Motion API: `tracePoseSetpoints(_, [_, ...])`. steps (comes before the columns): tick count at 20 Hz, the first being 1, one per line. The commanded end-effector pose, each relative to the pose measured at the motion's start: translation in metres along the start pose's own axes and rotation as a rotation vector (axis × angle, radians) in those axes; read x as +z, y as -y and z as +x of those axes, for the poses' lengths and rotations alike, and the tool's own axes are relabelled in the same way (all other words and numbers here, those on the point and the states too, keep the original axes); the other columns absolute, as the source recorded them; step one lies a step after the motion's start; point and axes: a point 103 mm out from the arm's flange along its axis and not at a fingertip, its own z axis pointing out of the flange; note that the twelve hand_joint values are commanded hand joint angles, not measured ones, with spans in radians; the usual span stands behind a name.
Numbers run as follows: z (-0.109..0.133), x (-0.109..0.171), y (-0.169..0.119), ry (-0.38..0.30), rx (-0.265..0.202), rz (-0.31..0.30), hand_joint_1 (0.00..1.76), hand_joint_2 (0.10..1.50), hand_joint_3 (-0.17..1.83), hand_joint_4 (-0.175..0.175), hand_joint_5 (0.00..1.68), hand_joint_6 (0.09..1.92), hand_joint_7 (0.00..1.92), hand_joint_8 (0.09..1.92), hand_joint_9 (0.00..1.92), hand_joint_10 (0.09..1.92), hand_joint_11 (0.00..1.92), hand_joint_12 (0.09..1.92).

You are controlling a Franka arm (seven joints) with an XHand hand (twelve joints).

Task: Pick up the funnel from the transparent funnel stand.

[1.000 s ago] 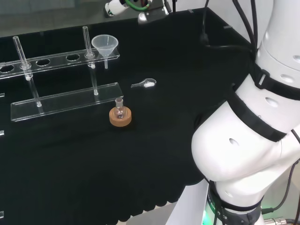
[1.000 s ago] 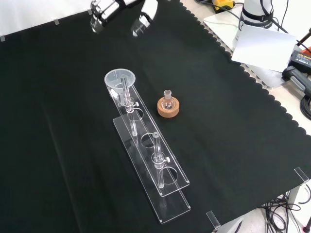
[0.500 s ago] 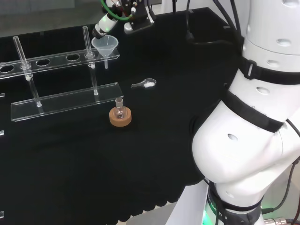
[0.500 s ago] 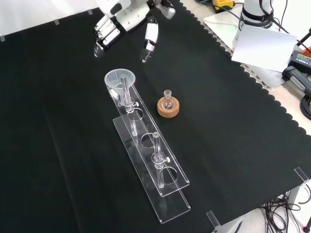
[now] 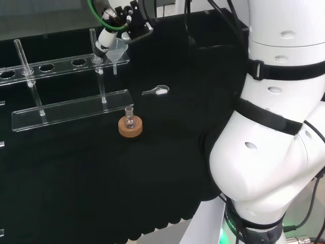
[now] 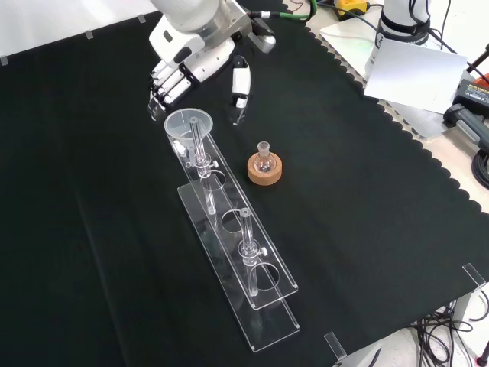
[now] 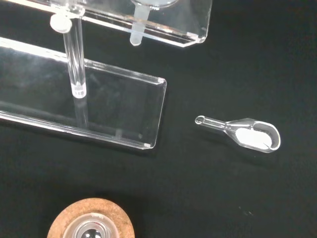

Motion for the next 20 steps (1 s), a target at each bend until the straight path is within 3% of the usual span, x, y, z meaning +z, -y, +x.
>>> tracePoseSetpoints(1, [0.007, 0.006, -0.009, 0.027, -0.023, 0.071, 0.47, 0.74, 0.19, 0.055, 0.0, 0.09, 0.0, 0.09, 0.0, 0.59, 0.07, 1.59])
tracePoseSetpoints(4, [0.012, 0.008, -0.012, 0.055, -0.027, 0.088, 0.48, 0.73, 0.17, 0.082, 0.0, 0.09, 0.0, 0.09, 0.0, 0.44, 0.07, 1.58])
tracePoseSetpoints(6, [0.015, 0.011, -0.013, 0.06, 0.001, 0.092, 0.5, 0.72, 0.16, 0.089, 0.0, 0.09, 0.0, 0.09, 0.0, 0.44, 0.07, 1.58])
tracePoseSetpoints(13, [0.009, 0.01, -0.016, 0.072, -0.001, 0.023, 0.65, 0.73, 0.17, 0.075, 0.0, 0.09, 0.05, 0.09, 0.0, 0.78, 0.15, 1.6])
tracePoseSetpoints(20, [0.001, 0.013, -0.022, 0.076, -0.003, 0.006, 0.76, 0.69, 0.28, 0.067, 0.0, 0.09, 0.04, 0.13, 0.0, 0.88, 0.2, 1.59])
